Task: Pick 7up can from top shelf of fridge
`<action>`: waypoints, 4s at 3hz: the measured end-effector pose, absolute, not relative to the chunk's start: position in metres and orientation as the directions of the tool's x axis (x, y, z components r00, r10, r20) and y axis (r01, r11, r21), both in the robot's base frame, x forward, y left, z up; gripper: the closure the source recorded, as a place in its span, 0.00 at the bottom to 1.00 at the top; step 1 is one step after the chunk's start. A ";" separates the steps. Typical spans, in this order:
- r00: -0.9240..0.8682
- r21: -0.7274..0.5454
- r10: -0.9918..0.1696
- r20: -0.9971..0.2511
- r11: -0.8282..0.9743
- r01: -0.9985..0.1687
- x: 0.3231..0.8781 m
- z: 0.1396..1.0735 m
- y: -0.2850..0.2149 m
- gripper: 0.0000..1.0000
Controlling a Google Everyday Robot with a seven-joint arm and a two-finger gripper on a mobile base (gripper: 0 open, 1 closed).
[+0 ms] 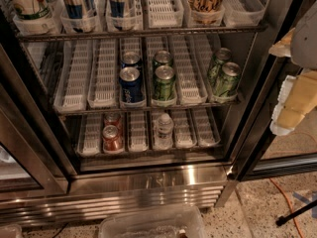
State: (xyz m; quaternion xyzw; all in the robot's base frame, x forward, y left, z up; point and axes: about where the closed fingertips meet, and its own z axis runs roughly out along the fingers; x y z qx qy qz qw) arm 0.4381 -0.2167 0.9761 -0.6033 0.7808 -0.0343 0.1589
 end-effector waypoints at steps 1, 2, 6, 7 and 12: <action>-0.230 -0.255 -0.951 -0.208 0.279 -0.926 0.439 0.977 -0.216 0.00; -0.226 -0.226 -0.945 -0.236 0.279 -0.933 0.442 0.955 -0.209 0.00; -0.003 -0.252 -0.680 -0.733 0.275 -0.928 0.460 0.855 -0.154 0.00; 0.062 -0.263 -0.609 -0.791 0.247 -0.933 0.457 0.861 -0.136 0.00; -0.012 0.005 -0.013 -1.000 0.433 -0.901 0.458 0.914 -0.100 0.00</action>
Offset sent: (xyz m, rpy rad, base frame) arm 0.0089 0.0153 -0.0593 0.0859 0.0607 0.0110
